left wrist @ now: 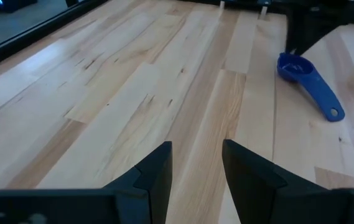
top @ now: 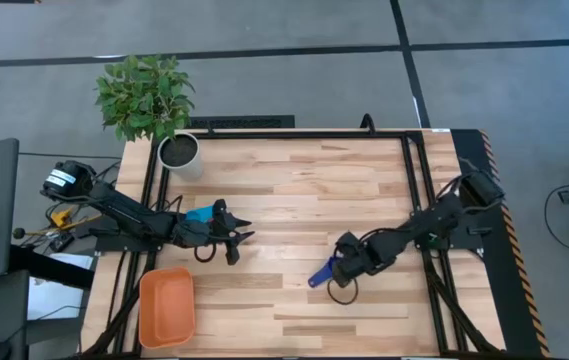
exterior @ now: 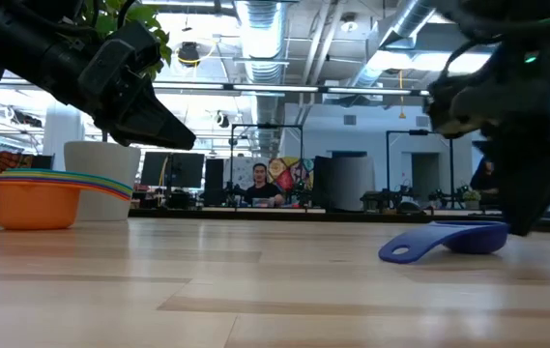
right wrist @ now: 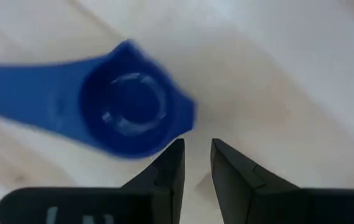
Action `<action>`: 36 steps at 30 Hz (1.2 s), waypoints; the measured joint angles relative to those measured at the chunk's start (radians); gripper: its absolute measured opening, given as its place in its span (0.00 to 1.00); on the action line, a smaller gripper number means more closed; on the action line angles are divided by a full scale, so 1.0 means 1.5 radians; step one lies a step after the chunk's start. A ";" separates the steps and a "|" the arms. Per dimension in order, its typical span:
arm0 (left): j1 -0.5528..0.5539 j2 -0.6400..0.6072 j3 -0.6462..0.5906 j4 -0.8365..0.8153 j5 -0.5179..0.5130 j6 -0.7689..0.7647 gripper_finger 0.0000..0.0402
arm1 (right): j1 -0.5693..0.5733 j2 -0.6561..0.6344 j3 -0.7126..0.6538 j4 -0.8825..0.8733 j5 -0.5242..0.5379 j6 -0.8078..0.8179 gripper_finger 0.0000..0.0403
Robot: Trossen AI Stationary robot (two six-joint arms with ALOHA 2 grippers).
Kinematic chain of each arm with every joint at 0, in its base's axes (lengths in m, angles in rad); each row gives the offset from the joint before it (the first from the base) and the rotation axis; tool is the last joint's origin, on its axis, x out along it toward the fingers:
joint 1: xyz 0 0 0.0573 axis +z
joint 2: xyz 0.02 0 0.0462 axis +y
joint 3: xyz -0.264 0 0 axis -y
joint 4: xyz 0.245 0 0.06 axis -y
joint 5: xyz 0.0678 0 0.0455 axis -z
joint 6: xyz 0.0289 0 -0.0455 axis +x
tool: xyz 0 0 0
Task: Nest measuring cups in basket
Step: Stack the violet measuring cup on top of the light blue measuring cup
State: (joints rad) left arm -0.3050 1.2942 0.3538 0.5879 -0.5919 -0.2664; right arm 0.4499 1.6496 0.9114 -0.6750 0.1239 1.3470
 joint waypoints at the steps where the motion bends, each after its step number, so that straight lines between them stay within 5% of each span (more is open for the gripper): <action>1: 0.000 0.000 0.000 0.000 0.000 0.000 0.32 | -0.011 0.004 0.000 0.002 0.000 -0.016 0.26; 8: 0.000 0.000 0.000 0.002 0.000 -0.004 0.32 | -0.090 0.008 0.000 0.042 0.034 -0.179 0.26; 16: 0.000 0.000 0.000 0.008 0.001 -0.030 0.32 | -0.150 0.008 0.000 0.294 0.036 -0.408 0.25; 27: 0.001 0.000 0.000 0.046 0.000 -0.031 0.32 | -0.067 -0.053 0.000 0.084 0.096 -0.210 0.24; 36: 0.002 0.000 0.001 0.038 -0.014 -0.033 0.32 | 0.026 -0.047 0.000 0.064 0.071 -0.072 0.48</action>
State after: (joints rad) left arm -0.3016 1.2938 0.3550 0.6441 -0.6136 -0.3161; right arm 0.4891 1.5793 0.9113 -0.5794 0.2308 1.2395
